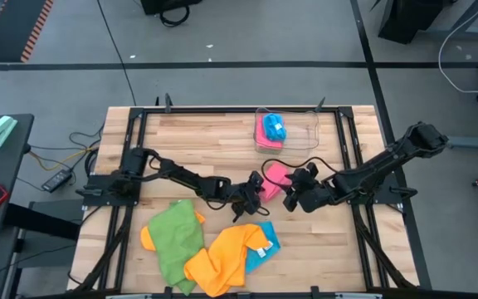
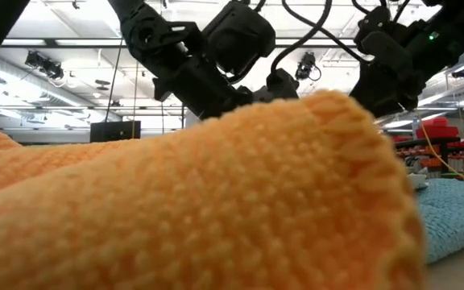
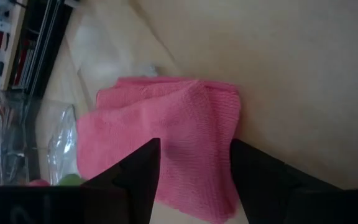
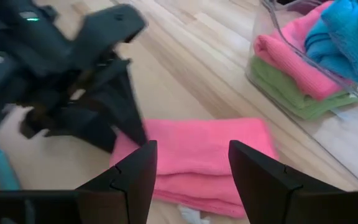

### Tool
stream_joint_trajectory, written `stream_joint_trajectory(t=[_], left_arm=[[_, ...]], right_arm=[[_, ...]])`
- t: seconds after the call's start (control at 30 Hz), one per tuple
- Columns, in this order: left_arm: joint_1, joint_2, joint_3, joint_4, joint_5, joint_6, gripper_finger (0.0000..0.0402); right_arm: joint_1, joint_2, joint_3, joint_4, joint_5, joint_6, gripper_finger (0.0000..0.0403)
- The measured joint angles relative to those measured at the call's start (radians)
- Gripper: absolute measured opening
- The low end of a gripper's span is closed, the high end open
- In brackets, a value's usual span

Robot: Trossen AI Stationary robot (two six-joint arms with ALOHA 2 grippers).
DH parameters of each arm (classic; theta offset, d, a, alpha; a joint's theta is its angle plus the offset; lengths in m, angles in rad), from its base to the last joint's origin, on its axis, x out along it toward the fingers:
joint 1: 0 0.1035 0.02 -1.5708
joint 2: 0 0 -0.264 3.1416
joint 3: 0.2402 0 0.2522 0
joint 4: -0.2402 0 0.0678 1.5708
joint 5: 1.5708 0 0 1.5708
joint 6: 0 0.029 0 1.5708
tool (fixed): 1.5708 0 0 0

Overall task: Fold microfiber towels
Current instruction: Fold the pink towel

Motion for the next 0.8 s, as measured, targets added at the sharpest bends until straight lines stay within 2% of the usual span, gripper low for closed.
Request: stream_joint_trajectory(t=[0.2, 0.53, 0.7, 0.8], left_arm=[[0.007, 0.003, -0.001, -0.013, 0.013, -0.002, 0.0142], [0.005, 0.005, -0.003, -0.018, 0.052, -0.042, 0.0016], [-0.002, -0.001, -0.003, -0.029, 0.053, -0.053, 0.0013], [-0.015, -0.015, 0.016, -0.117, 0.084, -0.064, 0.0013]], right_arm=[[0.017, 0.016, 0.001, 0.021, 0.004, -0.002, 0.0209], [0.0, 0.211, 0.0, 0.073, 0.1, 0.002, 0.0209], [-0.001, 0.217, 0.001, 0.08, 0.109, -0.002, 0.0209], [-0.015, 0.226, 0.0, 0.087, 0.101, -0.032, 0.0209]])
